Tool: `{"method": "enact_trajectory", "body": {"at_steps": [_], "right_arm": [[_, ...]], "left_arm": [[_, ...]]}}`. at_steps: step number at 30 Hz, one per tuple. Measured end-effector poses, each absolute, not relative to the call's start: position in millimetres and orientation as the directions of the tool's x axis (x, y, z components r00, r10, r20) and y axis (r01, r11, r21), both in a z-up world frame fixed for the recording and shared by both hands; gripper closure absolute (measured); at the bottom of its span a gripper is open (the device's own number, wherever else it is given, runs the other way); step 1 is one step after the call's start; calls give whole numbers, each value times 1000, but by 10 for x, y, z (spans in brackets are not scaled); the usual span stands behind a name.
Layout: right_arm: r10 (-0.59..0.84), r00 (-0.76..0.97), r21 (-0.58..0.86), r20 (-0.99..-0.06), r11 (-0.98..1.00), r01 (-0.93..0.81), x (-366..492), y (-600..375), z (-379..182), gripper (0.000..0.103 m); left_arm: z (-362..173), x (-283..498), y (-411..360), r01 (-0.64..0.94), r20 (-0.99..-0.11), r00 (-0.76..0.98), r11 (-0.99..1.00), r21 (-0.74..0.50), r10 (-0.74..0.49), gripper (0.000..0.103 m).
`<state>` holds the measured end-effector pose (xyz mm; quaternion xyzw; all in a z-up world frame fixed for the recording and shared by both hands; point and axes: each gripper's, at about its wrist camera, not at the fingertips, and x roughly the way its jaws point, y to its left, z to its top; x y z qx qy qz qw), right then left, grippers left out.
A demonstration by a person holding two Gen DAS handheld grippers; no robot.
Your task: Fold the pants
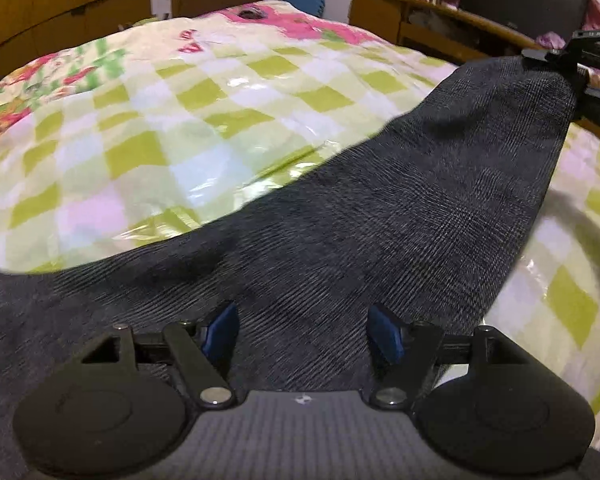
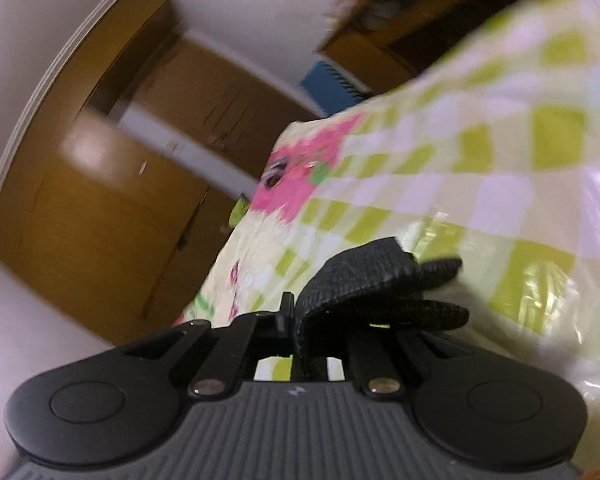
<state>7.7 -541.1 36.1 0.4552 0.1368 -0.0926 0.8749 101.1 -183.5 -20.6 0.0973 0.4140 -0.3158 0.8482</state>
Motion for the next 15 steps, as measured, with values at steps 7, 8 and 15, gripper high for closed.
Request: {"method": "enact_trajectory", "body": {"at_steps": [7, 8, 15], "right_arm": [[193, 942, 674, -275, 737, 46, 492, -4227, 937, 96], [239, 933, 672, -271, 741, 5, 576, -3999, 969, 96], [527, 785, 663, -325, 719, -209, 1029, -2395, 856, 96]], "left_arm": [[118, 652, -891, 534, -725, 577, 845, -13, -376, 19], [152, 607, -729, 510, -720, 599, 860, 5, -351, 19], [231, 312, 428, 312, -719, 674, 948, 67, -171, 19]]}}
